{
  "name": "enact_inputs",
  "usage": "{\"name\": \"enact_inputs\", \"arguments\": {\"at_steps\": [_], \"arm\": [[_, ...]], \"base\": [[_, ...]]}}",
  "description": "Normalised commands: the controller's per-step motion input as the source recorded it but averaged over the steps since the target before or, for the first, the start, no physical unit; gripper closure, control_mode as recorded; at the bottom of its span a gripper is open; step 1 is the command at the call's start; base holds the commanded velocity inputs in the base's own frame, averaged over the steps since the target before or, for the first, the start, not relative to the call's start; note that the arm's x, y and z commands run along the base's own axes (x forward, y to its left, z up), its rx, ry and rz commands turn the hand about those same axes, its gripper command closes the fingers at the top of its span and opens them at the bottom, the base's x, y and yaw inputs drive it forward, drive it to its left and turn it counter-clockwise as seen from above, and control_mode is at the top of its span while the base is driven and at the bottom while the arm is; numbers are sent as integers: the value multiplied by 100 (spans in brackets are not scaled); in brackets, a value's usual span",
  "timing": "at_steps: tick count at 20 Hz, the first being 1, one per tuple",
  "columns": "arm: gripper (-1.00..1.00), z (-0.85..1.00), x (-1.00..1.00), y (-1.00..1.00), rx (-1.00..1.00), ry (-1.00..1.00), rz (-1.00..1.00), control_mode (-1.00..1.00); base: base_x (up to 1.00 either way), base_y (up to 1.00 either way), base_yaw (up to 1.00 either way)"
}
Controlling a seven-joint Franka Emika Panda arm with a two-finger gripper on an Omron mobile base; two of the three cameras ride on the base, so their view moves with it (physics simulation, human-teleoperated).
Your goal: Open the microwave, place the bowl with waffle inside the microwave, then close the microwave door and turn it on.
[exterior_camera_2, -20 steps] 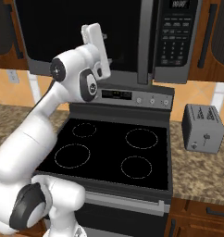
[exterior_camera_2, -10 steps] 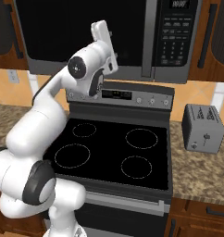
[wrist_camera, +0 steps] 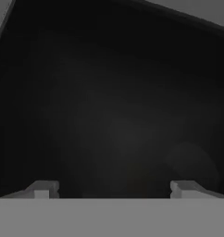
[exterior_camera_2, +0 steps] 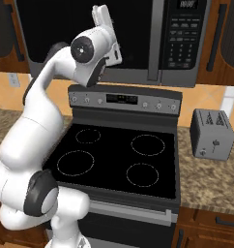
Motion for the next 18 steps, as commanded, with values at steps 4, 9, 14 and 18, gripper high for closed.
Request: {"name": "enact_inputs", "arguments": {"at_steps": [4,9,14,18], "arm": [[-100,27,-90,0,-3,6,16,-100],[-100,-14,-100,-14,-11,1,24,-100],[100,-7,-99,2,-27,5,29,-100],[100,-6,-78,6,-39,4,24,-100]], "base": [[0,0,0],[0,0,0],[0,0,0],[0,0,0]]}}
